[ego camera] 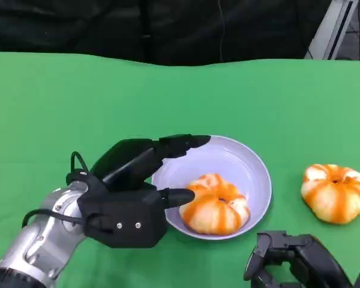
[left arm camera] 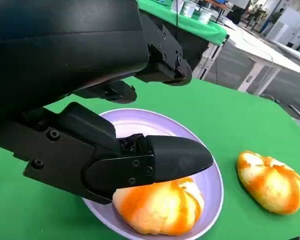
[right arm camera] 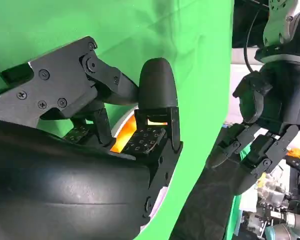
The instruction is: Grasp the bread from the table and place it into the plate.
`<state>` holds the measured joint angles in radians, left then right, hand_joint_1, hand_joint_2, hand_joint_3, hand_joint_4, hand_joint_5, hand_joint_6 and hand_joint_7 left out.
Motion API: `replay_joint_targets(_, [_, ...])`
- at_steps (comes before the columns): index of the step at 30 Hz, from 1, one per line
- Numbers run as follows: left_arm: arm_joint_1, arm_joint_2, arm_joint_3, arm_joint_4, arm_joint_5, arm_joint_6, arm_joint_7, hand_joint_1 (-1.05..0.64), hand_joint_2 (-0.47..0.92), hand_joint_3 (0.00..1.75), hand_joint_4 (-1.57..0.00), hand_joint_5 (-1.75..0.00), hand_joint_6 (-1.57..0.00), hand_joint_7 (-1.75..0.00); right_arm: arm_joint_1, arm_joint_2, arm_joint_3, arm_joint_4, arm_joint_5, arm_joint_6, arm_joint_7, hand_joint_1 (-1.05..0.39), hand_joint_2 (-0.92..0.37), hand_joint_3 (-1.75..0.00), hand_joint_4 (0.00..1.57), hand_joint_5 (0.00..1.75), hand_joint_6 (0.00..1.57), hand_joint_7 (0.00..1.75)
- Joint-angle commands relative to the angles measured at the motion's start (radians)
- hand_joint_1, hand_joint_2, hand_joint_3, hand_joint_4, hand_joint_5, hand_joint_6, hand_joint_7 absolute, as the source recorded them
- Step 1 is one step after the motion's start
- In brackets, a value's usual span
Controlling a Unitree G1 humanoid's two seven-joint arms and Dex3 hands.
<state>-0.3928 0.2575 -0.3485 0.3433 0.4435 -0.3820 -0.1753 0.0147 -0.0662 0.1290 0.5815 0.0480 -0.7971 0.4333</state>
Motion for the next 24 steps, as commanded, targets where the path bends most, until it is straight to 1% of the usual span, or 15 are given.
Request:
replay_joint_targets(1, [0.056,0.028,0.041,-0.045,-0.011,-0.045,0.044,-0.9,0.92,0.64,-0.52,-0.02,-0.37,-0.01,0.005,-0.005,-0.007,0.002,0.008,-0.007,-0.003,-0.09,-0.63,-0.96,0.87,1.4,0.9,1.12])
replay_joint_targets(23, [0.067,0.023,0.055,-0.05,-0.004,-0.059,0.046,-0.9,0.92,0.63,-0.54,-0.01,-0.37,0.0,0.005,-0.005,-0.007,0.002,0.007,-0.008,-0.003,-0.09,-0.62,-0.99,0.86,1.41,0.89,1.14])
replay_joint_targets(24, [0.192,0.002,0.098,-0.067,-0.167,-0.143,0.024,-0.9,0.92,0.63,-0.54,-0.01,-0.37,0.0,0.004,-0.007,-0.007,0.002,0.007,-0.006,-0.001,-0.09,-0.62,-0.99,0.86,1.41,0.89,1.14])
